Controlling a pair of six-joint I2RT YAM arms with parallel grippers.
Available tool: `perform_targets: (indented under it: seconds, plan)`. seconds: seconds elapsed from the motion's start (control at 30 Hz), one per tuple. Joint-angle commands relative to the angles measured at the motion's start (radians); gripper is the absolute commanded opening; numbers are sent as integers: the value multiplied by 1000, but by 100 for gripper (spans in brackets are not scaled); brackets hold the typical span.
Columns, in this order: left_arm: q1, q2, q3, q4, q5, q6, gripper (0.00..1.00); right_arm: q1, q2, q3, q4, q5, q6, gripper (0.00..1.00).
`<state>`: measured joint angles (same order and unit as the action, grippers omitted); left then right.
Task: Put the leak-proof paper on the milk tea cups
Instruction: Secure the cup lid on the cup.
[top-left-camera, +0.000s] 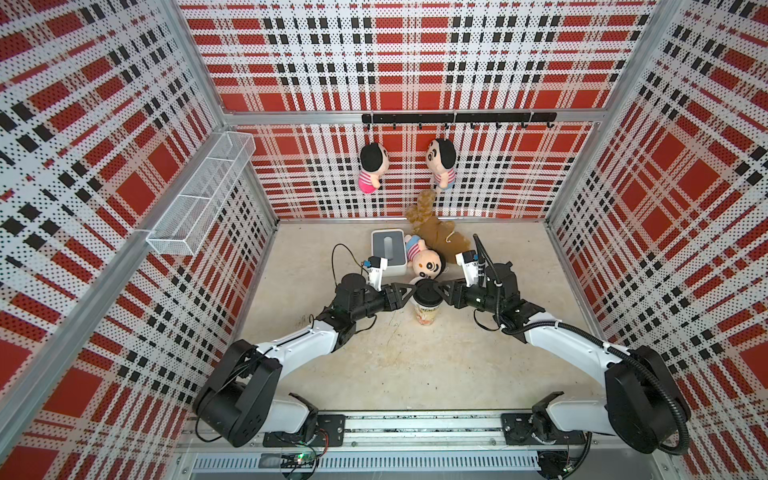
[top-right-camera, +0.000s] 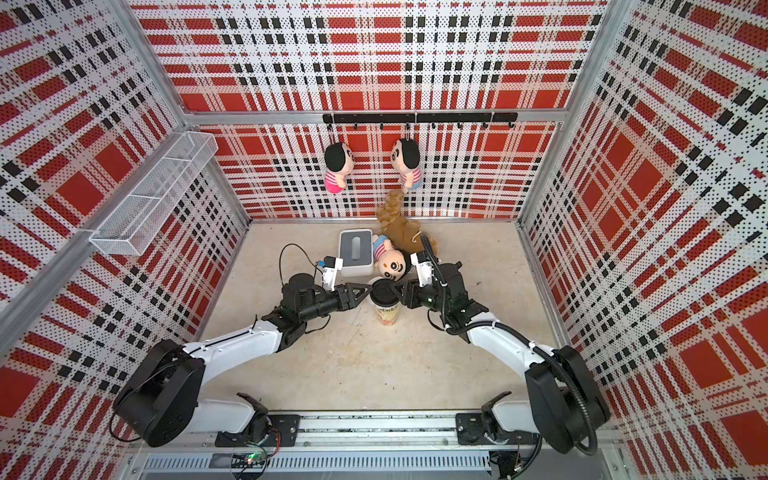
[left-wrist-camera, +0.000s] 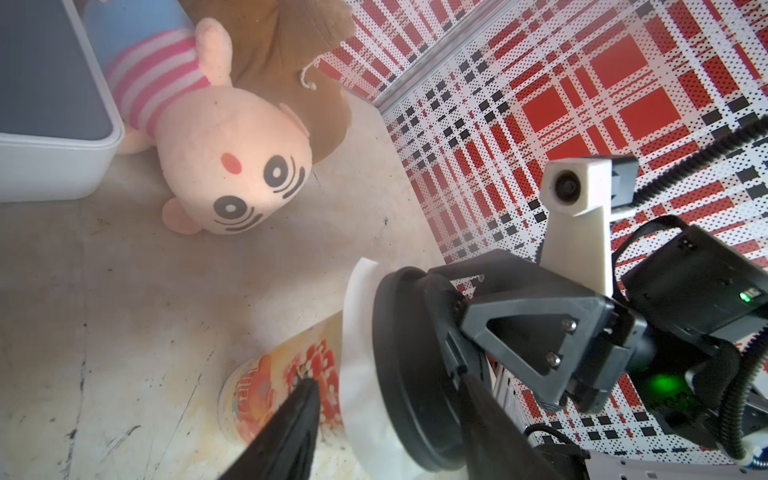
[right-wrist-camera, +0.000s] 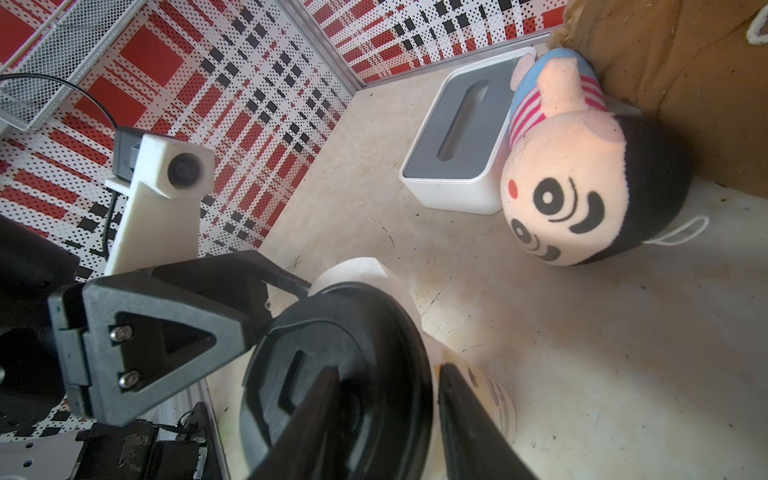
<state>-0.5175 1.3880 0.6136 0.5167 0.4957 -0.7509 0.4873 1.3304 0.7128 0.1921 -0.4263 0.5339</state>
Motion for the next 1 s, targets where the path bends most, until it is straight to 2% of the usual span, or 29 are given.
perform_targets:
  seconds: [0.0, 0.23, 0.53, 0.67, 0.77, 0.97]
  plan:
    - [-4, 20, -3, 31, 18, 1, 57, 4, 64, -83, -277, 14, -38, 42]
    - [16, 11, -59, 106, 29, -54, 54, 4, 76, -76, -276, 8, -41, 42]
    - [-10, 64, -31, 102, 46, -49, 54, 4, 77, -72, -293, 3, -52, 42]
    - [-9, 83, -13, -9, 9, -35, 53, 4, 76, -67, -297, 4, -55, 42]
    - [-5, 96, -15, -92, -27, -27, 49, 4, 81, -70, -298, 5, -55, 42]
    - [13, 129, -76, -98, -32, -3, 44, 4, 81, -93, -271, -3, -43, 41]
